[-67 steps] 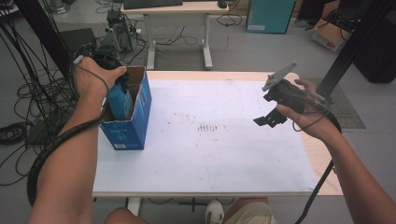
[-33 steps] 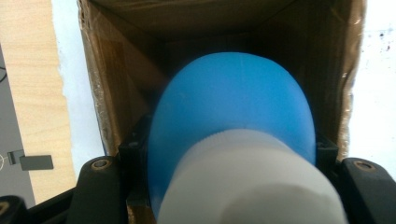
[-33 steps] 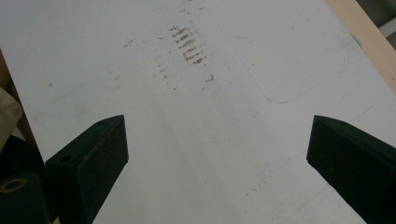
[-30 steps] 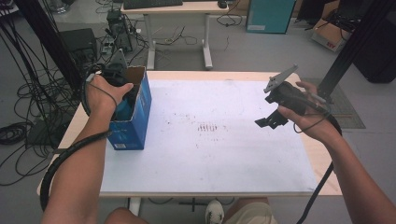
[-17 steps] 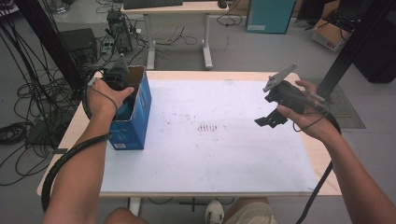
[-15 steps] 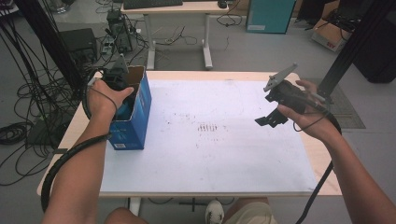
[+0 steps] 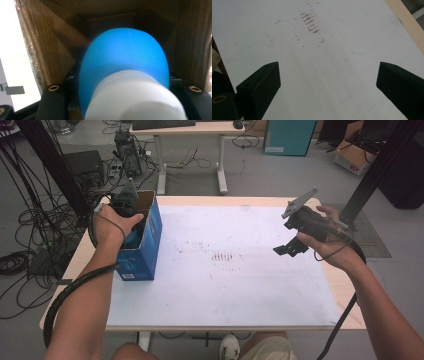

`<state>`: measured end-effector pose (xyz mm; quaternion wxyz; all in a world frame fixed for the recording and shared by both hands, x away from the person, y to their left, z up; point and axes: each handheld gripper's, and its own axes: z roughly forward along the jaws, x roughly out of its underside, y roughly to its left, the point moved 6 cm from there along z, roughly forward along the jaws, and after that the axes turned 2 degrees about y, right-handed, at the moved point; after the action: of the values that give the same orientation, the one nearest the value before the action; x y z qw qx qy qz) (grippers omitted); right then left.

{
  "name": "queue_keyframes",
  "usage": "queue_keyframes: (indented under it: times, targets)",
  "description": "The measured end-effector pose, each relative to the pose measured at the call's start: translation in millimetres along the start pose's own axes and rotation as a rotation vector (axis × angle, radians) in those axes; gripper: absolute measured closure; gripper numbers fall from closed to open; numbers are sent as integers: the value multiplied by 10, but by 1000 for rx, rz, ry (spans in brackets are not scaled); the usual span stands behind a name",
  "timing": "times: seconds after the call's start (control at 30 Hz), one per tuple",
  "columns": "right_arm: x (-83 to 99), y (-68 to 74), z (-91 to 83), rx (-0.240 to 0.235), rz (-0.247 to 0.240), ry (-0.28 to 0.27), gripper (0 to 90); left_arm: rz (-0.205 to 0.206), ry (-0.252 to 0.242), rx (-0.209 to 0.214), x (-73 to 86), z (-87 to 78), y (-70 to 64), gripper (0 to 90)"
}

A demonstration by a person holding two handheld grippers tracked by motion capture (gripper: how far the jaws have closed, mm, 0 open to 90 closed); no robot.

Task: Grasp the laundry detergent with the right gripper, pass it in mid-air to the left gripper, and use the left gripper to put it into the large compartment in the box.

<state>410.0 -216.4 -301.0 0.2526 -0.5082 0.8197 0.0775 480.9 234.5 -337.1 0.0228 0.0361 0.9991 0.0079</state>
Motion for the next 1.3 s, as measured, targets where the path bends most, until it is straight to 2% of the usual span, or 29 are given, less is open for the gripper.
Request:
queue_keyframes:
  times: [0.07, 0.13, 0.33, 0.87, 1.17, 1.3]
  targets:
    - [8, -6, -4, 1, -11, -2, 54, 1, 0, -2, 0, 0, -4, 373]
    - [13, 1, -16, 6, 6, -8, 54, 0, 0, -1, 1, 0, -3, 372]
    - [26, 8, -39, 11, 12, -11, 54, -2, -3, 0, 5, 0, -1, 372]
    - [32, 1, -61, 13, -5, -1, 54, 2, -2, -2, 3, 0, -2, 372]
    - [31, 13, -65, 17, 12, -9, 54, 0, -3, -5, -3, 1, -7, 372]
    - [32, 3, -76, 18, 0, -6, 54, -1, -4, -3, -4, 1, -3, 372]
